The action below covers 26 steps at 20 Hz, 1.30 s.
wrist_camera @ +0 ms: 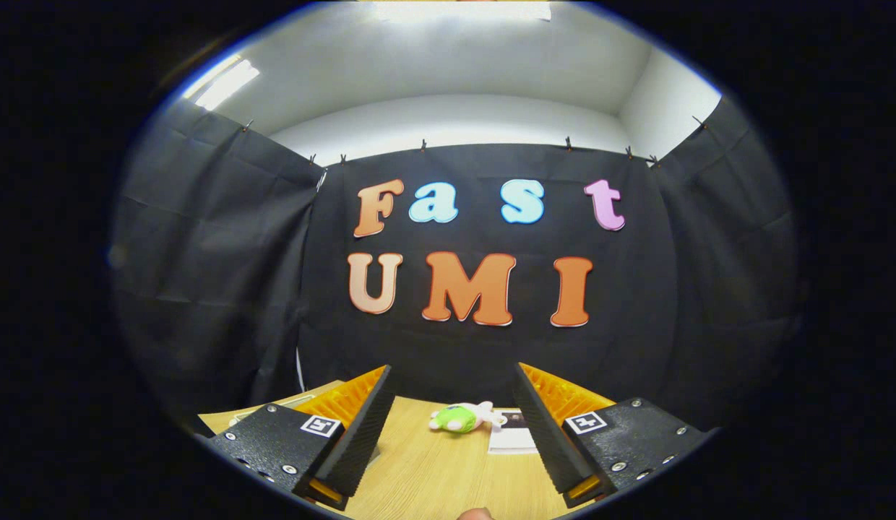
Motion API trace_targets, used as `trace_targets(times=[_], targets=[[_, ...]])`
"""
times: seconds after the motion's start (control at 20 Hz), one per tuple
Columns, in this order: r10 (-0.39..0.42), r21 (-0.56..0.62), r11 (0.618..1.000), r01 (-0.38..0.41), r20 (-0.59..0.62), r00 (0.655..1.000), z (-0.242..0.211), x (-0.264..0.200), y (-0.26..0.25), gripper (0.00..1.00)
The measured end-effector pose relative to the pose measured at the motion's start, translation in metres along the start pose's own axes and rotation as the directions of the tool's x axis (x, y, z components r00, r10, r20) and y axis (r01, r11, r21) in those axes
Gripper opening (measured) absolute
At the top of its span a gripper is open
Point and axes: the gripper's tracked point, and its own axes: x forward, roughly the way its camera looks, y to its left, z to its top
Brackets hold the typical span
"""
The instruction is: Open the storage box then place both shoes into the box .Put the left shoe in first, then the right shoe, with the right side of both shoes facing outward in a uniform manner.
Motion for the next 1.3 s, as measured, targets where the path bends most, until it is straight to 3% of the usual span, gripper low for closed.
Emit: trace_targets(times=[0.35,0.6,1.3], targets=[[-0.055,0.011,0.998,0.054,0.124,0.991,0.032,-0.009,-0.020,0.97],[-0.096,0.009,0.995,0.095,0.099,0.990,0.018,-0.001,-0.032,0.97],[-0.074,-0.013,0.997,0.076,0.101,0.992,0.007,0.016,-0.025,0.98]])
